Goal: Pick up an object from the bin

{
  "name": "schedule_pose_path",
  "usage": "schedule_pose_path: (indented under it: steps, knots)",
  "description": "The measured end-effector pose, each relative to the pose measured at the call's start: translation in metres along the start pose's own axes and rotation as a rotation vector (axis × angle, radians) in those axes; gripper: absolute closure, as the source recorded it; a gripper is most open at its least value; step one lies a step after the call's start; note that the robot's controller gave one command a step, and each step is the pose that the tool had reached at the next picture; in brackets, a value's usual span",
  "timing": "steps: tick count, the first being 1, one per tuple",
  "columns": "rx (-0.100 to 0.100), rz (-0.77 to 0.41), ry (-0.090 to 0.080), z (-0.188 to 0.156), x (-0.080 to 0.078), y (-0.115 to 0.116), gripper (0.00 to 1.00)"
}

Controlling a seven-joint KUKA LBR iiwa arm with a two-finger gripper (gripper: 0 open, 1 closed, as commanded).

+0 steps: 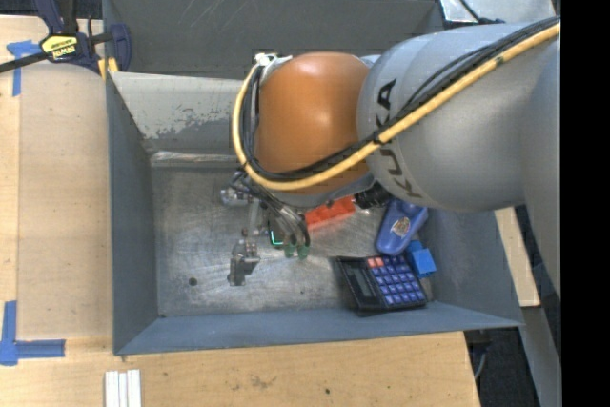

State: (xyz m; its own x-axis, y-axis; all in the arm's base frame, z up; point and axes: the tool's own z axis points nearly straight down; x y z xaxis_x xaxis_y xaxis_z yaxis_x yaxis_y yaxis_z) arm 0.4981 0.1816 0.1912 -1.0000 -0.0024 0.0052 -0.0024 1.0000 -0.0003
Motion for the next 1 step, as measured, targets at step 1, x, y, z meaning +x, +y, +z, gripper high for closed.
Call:
schedule_pose_path:
  steps: [1]
  knots:
    - [-0.001,0.002,-0.007,-0.0036,-0.0020,-0.0008,0.00]
